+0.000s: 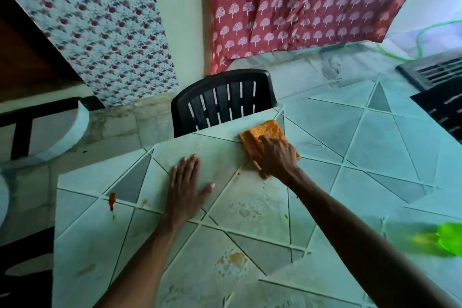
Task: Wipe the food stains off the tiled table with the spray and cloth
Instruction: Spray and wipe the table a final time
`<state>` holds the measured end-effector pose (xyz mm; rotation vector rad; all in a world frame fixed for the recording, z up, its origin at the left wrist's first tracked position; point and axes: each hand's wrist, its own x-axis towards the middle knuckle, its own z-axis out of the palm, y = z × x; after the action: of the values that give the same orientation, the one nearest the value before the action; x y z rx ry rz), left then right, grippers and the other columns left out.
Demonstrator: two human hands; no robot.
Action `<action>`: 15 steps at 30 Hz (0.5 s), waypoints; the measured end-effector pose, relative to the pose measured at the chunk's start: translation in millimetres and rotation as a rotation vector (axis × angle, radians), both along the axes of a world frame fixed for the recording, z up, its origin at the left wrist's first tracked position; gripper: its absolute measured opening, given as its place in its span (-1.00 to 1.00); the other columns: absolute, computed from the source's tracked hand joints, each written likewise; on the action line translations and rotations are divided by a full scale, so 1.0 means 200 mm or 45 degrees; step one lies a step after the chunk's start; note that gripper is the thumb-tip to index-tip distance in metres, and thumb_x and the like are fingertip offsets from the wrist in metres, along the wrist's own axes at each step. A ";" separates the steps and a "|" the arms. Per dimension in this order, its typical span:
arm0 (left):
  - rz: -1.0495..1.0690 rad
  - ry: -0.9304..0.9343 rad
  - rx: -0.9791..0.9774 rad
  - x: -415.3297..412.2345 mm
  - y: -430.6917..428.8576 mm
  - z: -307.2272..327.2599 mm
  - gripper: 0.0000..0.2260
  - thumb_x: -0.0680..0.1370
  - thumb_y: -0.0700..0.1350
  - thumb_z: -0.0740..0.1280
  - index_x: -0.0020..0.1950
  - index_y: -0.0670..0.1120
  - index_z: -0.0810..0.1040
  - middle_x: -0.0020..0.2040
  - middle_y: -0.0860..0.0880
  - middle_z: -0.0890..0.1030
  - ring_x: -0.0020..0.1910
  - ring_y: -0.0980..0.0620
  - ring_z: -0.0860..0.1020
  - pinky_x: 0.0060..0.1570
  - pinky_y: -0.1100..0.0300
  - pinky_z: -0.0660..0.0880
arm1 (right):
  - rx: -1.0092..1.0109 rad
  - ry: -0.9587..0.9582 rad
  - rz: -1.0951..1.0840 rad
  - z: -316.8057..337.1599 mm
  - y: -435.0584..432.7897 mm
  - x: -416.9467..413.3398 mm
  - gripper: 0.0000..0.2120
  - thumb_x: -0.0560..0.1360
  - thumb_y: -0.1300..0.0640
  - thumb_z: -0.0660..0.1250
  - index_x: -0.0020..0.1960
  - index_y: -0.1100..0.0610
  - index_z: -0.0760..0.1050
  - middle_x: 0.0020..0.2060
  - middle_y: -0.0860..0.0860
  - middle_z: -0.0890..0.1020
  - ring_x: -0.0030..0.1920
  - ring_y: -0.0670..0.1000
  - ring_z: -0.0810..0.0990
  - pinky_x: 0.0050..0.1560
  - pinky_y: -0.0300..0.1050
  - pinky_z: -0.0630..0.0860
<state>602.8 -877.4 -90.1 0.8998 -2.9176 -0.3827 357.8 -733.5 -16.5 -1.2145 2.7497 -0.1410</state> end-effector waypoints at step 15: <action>0.032 0.016 -0.163 -0.02 0.03 -0.02 -0.27 0.57 0.26 0.15 0.60 -0.14 0.09 0.61 -0.07 0.08 0.60 -0.08 0.02 0.50 -0.17 0.10 | -0.091 -0.126 -0.057 -0.29 -0.25 -0.38 -0.25 0.51 -0.47 -0.10 0.61 -0.20 -0.08 0.63 -0.06 -0.13 0.61 0.14 -0.23 0.55 0.30 -0.15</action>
<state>599.2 -871.2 -94.5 0.9116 -2.8777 -0.1968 281.3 -784.4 -75.3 -1.1312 2.7083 -0.2985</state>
